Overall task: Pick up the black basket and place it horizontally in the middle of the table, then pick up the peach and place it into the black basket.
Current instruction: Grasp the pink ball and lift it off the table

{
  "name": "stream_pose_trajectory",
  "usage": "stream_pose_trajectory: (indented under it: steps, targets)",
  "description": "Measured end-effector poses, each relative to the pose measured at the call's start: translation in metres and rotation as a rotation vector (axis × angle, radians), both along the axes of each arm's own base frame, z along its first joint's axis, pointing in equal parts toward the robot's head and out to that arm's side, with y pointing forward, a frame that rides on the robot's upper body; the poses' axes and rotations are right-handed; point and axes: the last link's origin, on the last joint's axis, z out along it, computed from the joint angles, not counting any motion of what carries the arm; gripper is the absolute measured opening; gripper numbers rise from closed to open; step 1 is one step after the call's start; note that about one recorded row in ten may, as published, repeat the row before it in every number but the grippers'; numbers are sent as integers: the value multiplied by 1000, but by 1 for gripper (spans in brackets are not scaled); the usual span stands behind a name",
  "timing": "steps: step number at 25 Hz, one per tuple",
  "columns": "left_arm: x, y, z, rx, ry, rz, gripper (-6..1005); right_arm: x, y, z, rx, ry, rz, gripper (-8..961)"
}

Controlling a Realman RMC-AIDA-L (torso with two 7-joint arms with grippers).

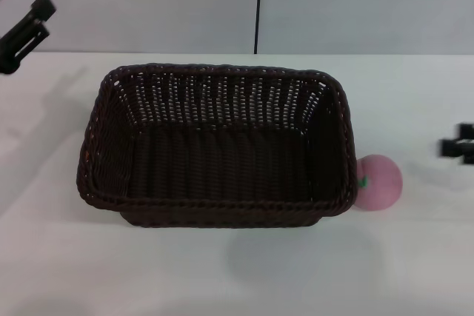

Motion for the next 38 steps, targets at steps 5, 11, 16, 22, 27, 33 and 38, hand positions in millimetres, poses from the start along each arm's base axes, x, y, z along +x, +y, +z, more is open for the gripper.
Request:
stream_pose_trajectory:
  steps: [5, 11, 16, 22, 27, 33, 38]
  targets:
    - [-13, -10, -4, 5, -10, 33, 783, -15, 19, -29, -147, -7, -41, 703]
    - [-18, -16, -6, 2, -15, 48, 783, -15, 32, -38, -161, -20, -168, 691]
    - [-18, -16, -6, 2, -18, 42, 783, -15, 35, -46, -202, -60, -221, 680]
    - [-15, -12, -6, 3, -16, 36, 783, -16, 37, -54, -221, -53, -228, 668]
    - [-14, -9, -6, 2, -16, 33, 783, -17, 41, -63, -240, -77, -218, 657]
    - [-14, -7, -6, 3, -13, 36, 783, -15, 42, -63, -246, -91, -217, 604]
    - [-14, -6, -6, 7, -5, 36, 783, -14, 44, -62, -234, -92, -220, 493]
